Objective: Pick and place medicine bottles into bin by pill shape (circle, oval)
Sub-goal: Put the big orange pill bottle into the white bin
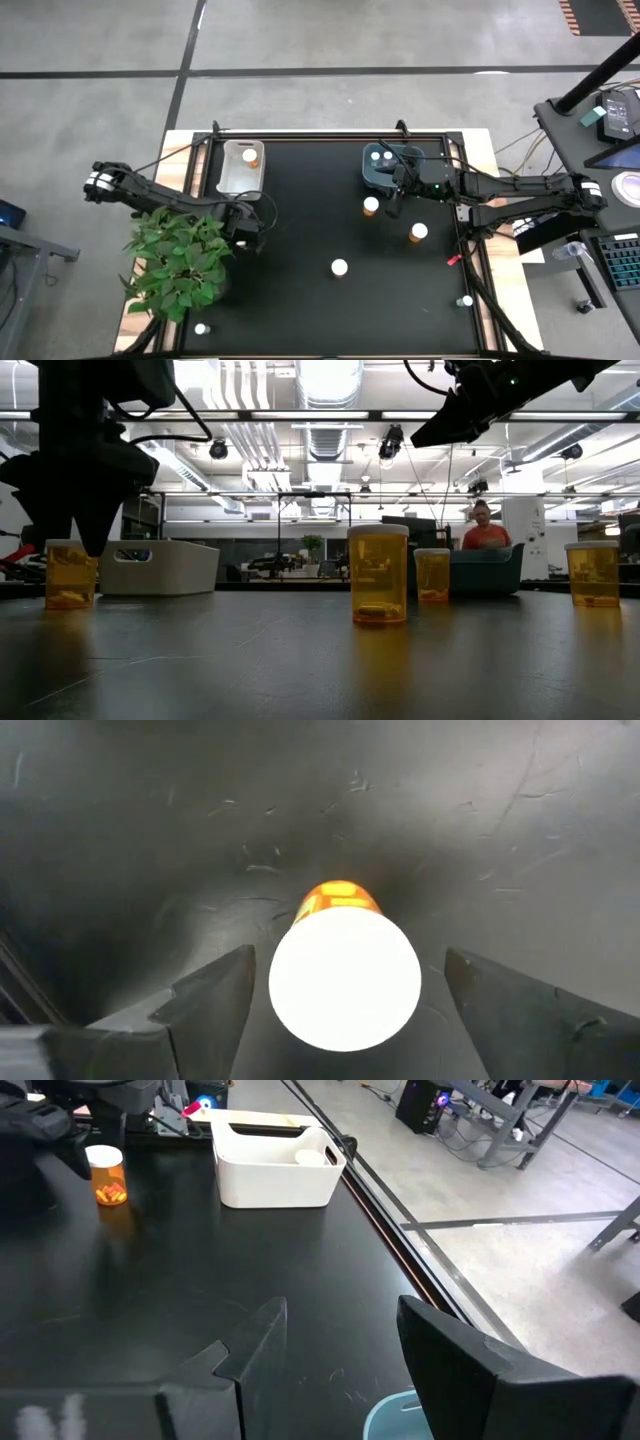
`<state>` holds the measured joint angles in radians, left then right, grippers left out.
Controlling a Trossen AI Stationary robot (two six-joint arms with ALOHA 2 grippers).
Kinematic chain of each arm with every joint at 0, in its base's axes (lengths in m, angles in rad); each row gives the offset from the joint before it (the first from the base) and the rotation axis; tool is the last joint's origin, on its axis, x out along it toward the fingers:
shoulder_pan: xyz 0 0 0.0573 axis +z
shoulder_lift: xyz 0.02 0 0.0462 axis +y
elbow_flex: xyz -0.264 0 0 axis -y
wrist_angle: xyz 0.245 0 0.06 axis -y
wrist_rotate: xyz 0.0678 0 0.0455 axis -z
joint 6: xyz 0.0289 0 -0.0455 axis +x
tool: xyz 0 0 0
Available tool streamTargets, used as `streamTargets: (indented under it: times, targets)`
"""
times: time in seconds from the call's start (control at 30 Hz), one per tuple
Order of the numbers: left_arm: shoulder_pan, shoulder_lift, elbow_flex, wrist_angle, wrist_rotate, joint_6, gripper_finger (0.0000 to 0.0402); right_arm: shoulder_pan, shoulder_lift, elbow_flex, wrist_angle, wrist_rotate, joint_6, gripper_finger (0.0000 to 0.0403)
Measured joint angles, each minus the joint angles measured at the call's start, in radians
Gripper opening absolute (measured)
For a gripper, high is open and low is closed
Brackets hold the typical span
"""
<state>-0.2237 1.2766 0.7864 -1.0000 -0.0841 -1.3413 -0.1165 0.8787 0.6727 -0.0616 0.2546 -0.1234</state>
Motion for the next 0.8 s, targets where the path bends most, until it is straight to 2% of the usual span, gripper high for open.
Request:
streamTargets:
  times: [0.17, 0.53, 0.8]
  targets:
    - [0.000, 0.000, -0.002, -0.002, 0.000, -0.014, 0.0289, 0.000, 0.000, 0.000, 0.000, 0.000, 0.000, 0.0185]
    - [0.000, 0.004, -0.002, -0.002, 0.000, -0.015, 0.0189, 0.000, 0.000, 0.000, 0.000, 0.000, 0.000, 0.0185]
    - [0.002, 0.004, 0.024, -0.002, -0.001, -0.015, 0.0188, 0.000, 0.000, 0.000, -0.001, 0.000, 0.000, 0.0185]
